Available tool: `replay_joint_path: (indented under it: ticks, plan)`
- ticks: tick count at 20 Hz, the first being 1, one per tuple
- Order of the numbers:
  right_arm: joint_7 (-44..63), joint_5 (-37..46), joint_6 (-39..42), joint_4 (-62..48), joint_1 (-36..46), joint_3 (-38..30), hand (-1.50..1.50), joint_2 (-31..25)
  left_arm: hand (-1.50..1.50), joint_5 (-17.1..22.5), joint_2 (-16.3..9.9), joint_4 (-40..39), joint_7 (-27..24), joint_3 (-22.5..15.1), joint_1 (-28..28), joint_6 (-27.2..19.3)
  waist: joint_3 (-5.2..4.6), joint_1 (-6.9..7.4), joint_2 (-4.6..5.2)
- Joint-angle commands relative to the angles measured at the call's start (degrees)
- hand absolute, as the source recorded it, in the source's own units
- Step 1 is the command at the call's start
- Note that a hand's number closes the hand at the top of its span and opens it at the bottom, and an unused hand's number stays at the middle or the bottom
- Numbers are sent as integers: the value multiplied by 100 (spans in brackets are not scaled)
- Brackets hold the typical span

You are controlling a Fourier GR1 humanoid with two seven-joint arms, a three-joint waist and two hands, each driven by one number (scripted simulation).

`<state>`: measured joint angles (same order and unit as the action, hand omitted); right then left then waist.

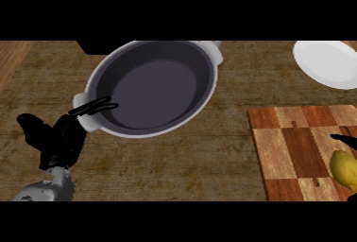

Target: Pick the lemon from the cutting board and place it in the pot

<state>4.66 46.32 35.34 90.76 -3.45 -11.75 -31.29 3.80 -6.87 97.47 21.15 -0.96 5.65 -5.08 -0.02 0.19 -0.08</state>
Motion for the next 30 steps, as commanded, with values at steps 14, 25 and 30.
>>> replay_joint_path:
  ticks: [14, 25, 30]
  plan:
    - [246, 530, -945, 664, 682, 1376, 150, 1953, 0, -44, 204, 46, 242, -18, 477, 19, 0, 51, 7]
    - [1391, 1756, -3132, 584, 1065, 2454, 150, 3114, 0, 50, 68, 22, -108, 259, 223, 223, 1, -36, -5]
    - [1278, 1239, -2351, 2039, 1126, 2165, 150, 2896, 0, 1, 184, -2, -65, 191, 178, 188, 0, -75, -10]
